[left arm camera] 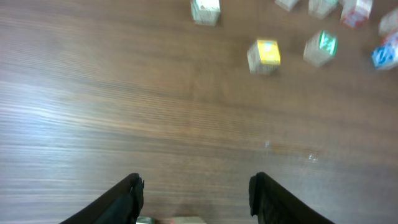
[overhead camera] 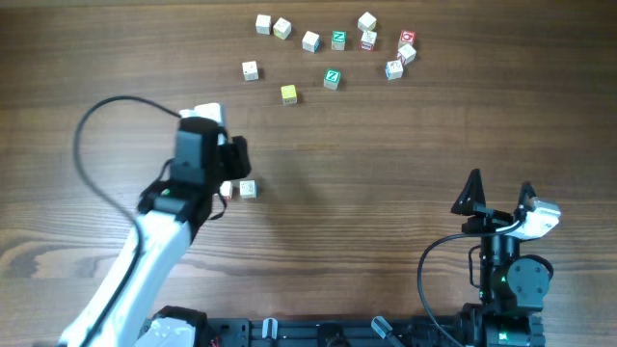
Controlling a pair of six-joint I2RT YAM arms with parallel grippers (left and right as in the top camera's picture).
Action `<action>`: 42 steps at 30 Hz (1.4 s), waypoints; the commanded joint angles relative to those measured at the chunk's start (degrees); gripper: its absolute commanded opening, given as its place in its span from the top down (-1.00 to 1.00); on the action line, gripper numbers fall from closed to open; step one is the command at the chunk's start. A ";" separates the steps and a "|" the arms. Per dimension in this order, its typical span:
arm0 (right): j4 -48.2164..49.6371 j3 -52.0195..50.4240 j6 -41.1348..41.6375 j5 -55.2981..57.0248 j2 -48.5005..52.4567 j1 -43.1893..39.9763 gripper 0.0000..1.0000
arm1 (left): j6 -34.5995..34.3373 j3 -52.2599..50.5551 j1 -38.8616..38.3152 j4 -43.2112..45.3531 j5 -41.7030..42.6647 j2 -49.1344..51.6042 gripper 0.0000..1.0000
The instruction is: Form a horizontal line
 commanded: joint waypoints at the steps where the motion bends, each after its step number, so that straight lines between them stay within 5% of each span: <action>1: 0.31 -0.07 -0.96 -0.94 -0.26 -0.28 -0.99 | -3.02 0.46 4.15 -3.96 -0.79 -6.97 -0.35; 6: 0.35 -0.07 -1.14 -0.07 -0.26 -0.28 -1.00 | -3.02 0.46 9.94 -10.12 -0.76 -9.51 -0.69; 8: 0.35 -0.07 -0.35 -0.61 -0.26 -0.28 -0.99 | -2.99 0.44 10.69 -11.65 -0.76 -9.31 -1.00; 16: -0.31 -0.07 24.57 -8.39 -0.26 -0.28 -1.00 | -3.80 0.44 10.78 -19.61 -0.81 -9.20 -1.00; 21: -0.31 -0.07 34.42 -8.41 -0.26 -0.28 -0.99 | -17.86 0.44 11.87 -23.04 -4.04 -9.20 -1.00; 42: 1.38 -0.07 45.99 -22.64 -0.26 -0.28 -1.00 | -19.08 0.44 12.50 -23.74 -4.00 -9.20 -1.00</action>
